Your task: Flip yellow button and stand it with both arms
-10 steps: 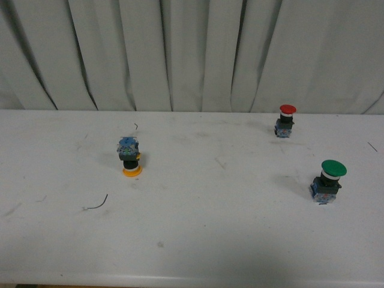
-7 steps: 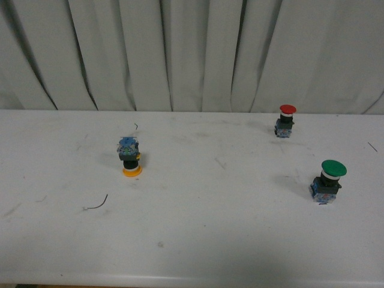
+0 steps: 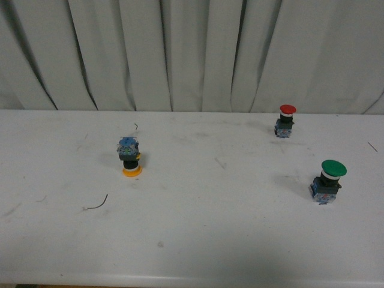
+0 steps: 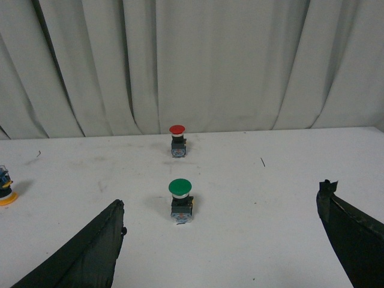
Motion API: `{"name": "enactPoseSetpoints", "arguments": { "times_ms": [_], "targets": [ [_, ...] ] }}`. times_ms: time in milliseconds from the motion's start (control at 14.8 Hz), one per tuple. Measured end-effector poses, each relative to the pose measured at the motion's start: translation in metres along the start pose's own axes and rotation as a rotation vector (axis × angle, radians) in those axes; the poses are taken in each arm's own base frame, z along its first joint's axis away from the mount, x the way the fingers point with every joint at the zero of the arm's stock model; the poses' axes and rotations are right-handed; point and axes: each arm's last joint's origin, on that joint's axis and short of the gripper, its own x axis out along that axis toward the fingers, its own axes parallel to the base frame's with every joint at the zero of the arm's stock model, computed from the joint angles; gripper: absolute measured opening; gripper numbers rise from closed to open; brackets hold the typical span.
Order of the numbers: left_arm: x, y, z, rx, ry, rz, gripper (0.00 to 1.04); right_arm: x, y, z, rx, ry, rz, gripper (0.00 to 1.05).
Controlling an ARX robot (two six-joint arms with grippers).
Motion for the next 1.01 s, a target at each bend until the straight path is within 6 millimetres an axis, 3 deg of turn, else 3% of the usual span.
{"name": "enactPoseSetpoints", "arguments": {
  "times_ms": [608,675,743,878,945,1013],
  "targets": [
    [0.000,0.000,0.000,0.000,0.001,0.000,0.98,0.000,0.000,0.000,0.000,0.000,0.000,0.98],
    [-0.001,0.001,-0.002,-0.042,0.142,-0.055,0.98,0.000,0.000,0.000,0.000,0.000,0.000,0.98],
    [0.005,0.000,0.001,-0.106,0.274,-0.106,0.98,0.000,0.000,0.000,0.000,0.000,0.001,0.98],
    [0.021,-0.005,0.007,-0.147,0.254,-0.148,0.98,0.000,0.000,0.000,0.000,0.000,0.000,0.98],
    [0.034,-0.008,0.011,-0.154,0.240,-0.151,0.98,0.000,0.000,0.000,0.000,-0.001,0.000,0.98],
    [0.065,-0.020,0.018,-0.143,0.219,-0.158,0.98,0.000,0.000,0.000,0.000,0.000,0.000,0.98]
  ]
}}
